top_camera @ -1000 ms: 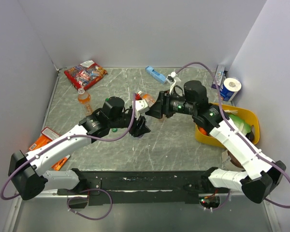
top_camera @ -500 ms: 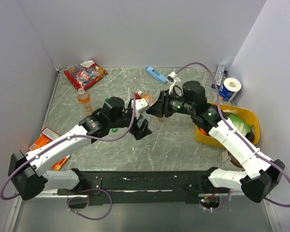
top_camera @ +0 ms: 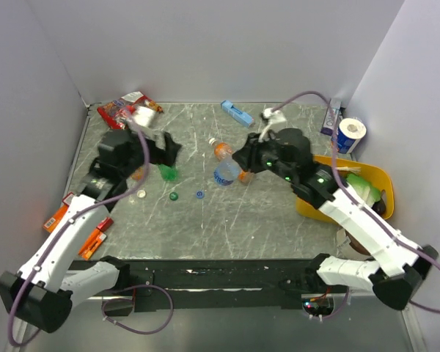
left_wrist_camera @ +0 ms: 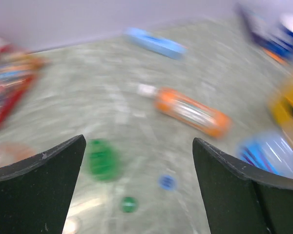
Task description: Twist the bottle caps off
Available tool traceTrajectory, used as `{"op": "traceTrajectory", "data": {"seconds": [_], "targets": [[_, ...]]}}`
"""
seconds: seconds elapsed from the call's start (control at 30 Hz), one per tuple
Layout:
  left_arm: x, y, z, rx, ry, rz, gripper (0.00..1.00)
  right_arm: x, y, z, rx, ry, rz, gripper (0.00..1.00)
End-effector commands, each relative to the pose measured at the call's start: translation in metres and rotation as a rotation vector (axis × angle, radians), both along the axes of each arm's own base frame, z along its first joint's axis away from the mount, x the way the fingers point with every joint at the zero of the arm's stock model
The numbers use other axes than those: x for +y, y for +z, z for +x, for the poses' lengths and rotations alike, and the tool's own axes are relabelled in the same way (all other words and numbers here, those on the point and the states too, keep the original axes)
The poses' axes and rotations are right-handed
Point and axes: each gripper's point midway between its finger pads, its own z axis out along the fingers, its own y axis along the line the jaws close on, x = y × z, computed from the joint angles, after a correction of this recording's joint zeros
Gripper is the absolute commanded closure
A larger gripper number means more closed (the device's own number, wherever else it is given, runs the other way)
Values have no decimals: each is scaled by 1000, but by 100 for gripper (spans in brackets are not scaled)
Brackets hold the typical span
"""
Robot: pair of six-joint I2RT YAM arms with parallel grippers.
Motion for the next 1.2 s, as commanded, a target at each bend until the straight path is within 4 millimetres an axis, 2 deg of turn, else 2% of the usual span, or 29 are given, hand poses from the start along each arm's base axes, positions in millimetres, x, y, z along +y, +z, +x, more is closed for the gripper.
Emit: {"op": "traceTrajectory", "data": {"seconds": [0.0, 0.07, 0.13, 0.23, 0.5, 0.73, 1.1, 1.17], "targets": [[92, 36, 27, -66, 420, -107, 4, 21, 2, 23, -95, -66, -126, 100], [106, 40, 26, -93, 477, -117, 4, 29, -4, 30, -96, -77, -147, 100], [110, 46, 22, -125, 486, -127, 4, 47, -9, 36, -104, -58, -145, 100], [107, 46, 21, -130, 468, -133, 4, 70, -18, 48, -119, -43, -158, 100], [102, 39, 25, -102, 445, -121, 4, 108, -50, 93, -126, -77, -233, 100], [101, 37, 26, -101, 443, -116, 4, 127, -72, 116, -130, -80, -287, 100], [94, 32, 29, -80, 413, -121, 4, 141, -118, 124, -69, -81, -297, 100], [94, 32, 29, -80, 408, -121, 4, 143, -118, 125, -75, -82, -290, 100]]}}
